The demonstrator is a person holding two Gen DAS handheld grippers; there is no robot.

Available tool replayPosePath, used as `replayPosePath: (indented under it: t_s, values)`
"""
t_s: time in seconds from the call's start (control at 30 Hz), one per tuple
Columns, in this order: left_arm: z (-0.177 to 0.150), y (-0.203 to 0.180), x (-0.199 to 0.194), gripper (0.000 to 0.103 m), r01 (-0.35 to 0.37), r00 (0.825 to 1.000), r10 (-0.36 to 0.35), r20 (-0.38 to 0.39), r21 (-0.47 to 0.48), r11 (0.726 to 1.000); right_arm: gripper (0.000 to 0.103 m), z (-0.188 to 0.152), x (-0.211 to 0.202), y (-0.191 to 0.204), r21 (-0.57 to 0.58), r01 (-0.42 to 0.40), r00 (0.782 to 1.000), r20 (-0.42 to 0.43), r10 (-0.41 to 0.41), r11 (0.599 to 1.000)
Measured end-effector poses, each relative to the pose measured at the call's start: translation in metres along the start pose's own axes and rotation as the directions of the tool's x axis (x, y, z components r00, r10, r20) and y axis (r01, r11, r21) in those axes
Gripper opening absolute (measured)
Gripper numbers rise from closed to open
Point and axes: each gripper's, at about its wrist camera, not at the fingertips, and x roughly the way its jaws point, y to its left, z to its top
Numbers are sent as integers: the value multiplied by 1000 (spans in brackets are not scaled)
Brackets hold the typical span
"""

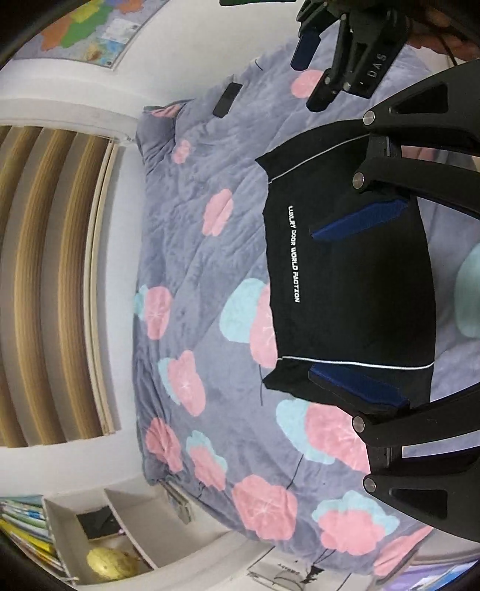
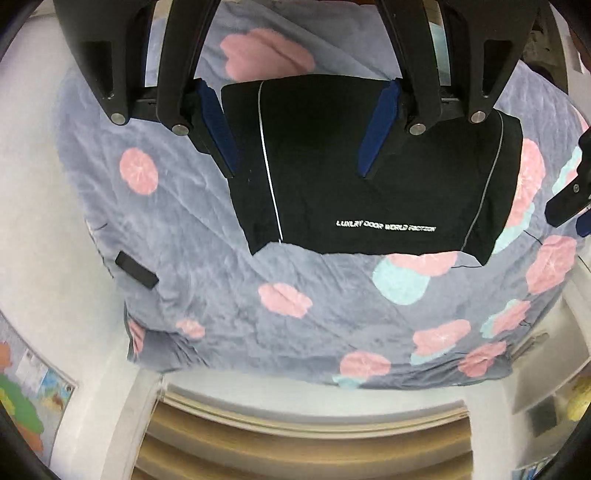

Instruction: Fold large clothes

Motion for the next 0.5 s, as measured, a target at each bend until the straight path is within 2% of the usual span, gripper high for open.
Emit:
replayPosePath:
  t_s: [0.17, 0.5]
  values:
    - [-3, -5, -3, 73, -7, 1000, 7, 4, 8, 1000, 70, -6, -6, 5, -10, -15, 1000, -8, 15, 1000]
    - [-16, -7, 2, 73, -15, 999, 15, -35, -4, 1000, 70, -17, 1, 4, -5, -38, 998, -49, 38, 999]
